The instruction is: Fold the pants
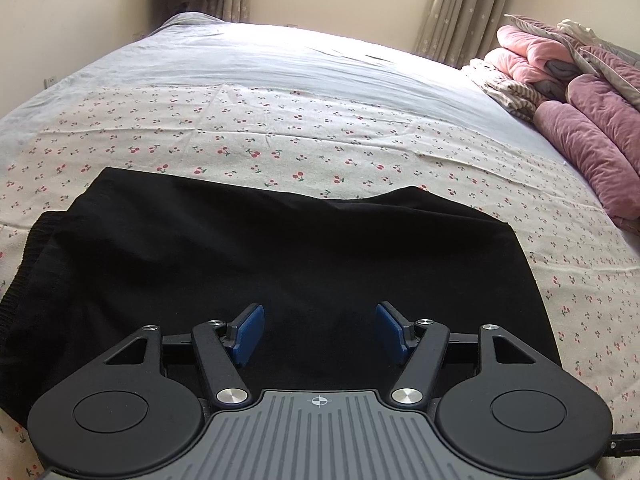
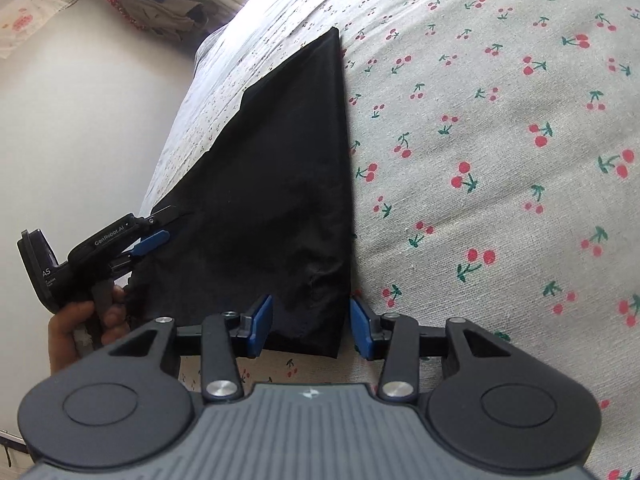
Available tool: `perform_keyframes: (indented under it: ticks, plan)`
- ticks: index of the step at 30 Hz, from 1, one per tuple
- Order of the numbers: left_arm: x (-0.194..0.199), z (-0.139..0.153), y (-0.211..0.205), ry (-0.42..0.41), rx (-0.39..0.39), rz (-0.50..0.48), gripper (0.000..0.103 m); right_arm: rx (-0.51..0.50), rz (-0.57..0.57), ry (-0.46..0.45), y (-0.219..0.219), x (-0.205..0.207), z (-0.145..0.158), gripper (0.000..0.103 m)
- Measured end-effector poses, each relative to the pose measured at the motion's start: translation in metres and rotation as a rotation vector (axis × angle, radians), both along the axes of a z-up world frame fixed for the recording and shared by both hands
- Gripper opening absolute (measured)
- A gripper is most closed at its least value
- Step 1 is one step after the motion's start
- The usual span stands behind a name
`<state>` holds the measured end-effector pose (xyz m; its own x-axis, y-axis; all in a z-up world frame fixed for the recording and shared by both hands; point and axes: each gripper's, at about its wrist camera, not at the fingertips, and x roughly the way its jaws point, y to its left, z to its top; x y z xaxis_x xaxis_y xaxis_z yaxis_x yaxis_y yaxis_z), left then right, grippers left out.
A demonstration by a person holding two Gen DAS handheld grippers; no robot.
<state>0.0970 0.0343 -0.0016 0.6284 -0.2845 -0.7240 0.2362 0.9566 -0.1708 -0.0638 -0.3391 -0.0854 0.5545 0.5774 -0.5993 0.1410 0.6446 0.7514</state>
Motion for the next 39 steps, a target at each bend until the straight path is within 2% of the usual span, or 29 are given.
perform_keyframes:
  ticks: [5, 12, 19, 20, 22, 24, 33, 39]
  plan:
    - [-0.003, 0.003, 0.009, 0.010, -0.024, -0.009, 0.067, 0.032, -0.042, -0.028, 0.008, 0.020, -0.003, 0.030]
    - [0.003, 0.004, 0.025, 0.021, -0.055, 0.010, 0.067, 0.110, -0.094, -0.083, 0.017, 0.050, -0.013, 0.031]
    - [0.006, 0.003, 0.038, 0.044, -0.096, 0.031, 0.070, 0.082, -0.048, -0.107, 0.029, 0.059, -0.015, 0.031]
    - [0.006, 0.003, 0.039, 0.043, -0.095, 0.032, 0.070, 0.080, -0.040, -0.099, 0.029, 0.058, -0.014, 0.029]
    - [0.005, 0.002, 0.038, 0.043, -0.087, 0.033, 0.070, 0.066, -0.041, -0.070, 0.024, 0.057, -0.014, 0.011]
    - [0.006, 0.001, 0.035, 0.047, -0.076, 0.037, 0.070, 0.088, -0.068, -0.035, 0.016, 0.054, -0.021, 0.000]
    - [0.007, 0.003, 0.011, 0.031, -0.047, 0.003, 0.071, -0.005, -0.032, -0.048, 0.028, 0.052, -0.009, 0.000]
    - [0.011, 0.005, 0.022, 0.024, -0.062, 0.049, 0.071, -0.085, -0.011, -0.096, 0.036, 0.047, 0.004, 0.000]
